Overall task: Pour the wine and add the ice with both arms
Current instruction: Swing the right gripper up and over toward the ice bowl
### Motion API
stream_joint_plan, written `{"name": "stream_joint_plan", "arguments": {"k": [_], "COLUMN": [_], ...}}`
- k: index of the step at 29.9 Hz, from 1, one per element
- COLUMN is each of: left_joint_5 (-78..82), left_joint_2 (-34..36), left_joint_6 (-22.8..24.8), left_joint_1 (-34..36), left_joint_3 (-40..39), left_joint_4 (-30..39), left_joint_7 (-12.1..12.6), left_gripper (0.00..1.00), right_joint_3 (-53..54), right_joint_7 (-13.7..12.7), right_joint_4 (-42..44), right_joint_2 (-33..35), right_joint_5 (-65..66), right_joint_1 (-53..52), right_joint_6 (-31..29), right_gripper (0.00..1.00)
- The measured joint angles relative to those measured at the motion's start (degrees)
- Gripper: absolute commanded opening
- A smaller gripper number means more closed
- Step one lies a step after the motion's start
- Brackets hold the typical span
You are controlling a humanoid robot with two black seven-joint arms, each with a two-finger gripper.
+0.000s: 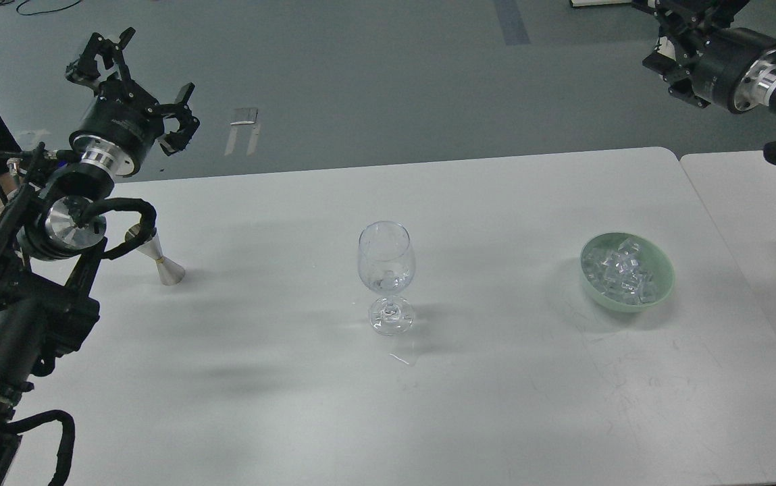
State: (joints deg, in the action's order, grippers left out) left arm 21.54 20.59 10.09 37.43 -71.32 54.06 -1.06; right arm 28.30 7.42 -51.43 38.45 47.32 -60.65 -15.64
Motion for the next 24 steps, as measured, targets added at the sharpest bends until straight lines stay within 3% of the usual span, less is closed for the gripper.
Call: {"name": "stream_joint_plan", "arguments": {"k": [10, 14, 24], "left_joint_5": [-0.01, -0.01, -0.01], "left_joint_2": [-0.01, -0.02, -0.36], "left_joint_6": [-0.07, -0.07, -0.29], "left_joint_1": [-0.05, -0.06, -0.17], "left_joint_3": [0.35, 0.39, 0.76], "left_joint_4": [0.16, 0.23, 0.02], "left_joint_7": [0.11, 0.17, -0.05], "left_gripper": [0.98, 0.98, 0.98], "right_joint_3": [-0.66, -4.79, -15.6], "right_joint_7": [0.32, 0.4, 0.41], "right_joint_4": [-7.43, -8.31, -16.38], "right_joint_2": [6.49, 6.52, 10.59], "right_joint_5": [23.08, 26.48, 34.81], "right_joint_1": [0.56, 0.36, 0.71], "right_joint_6": [-0.76, -3.74, -4.44], "right_gripper": [1.0, 0.99, 0.97]}}
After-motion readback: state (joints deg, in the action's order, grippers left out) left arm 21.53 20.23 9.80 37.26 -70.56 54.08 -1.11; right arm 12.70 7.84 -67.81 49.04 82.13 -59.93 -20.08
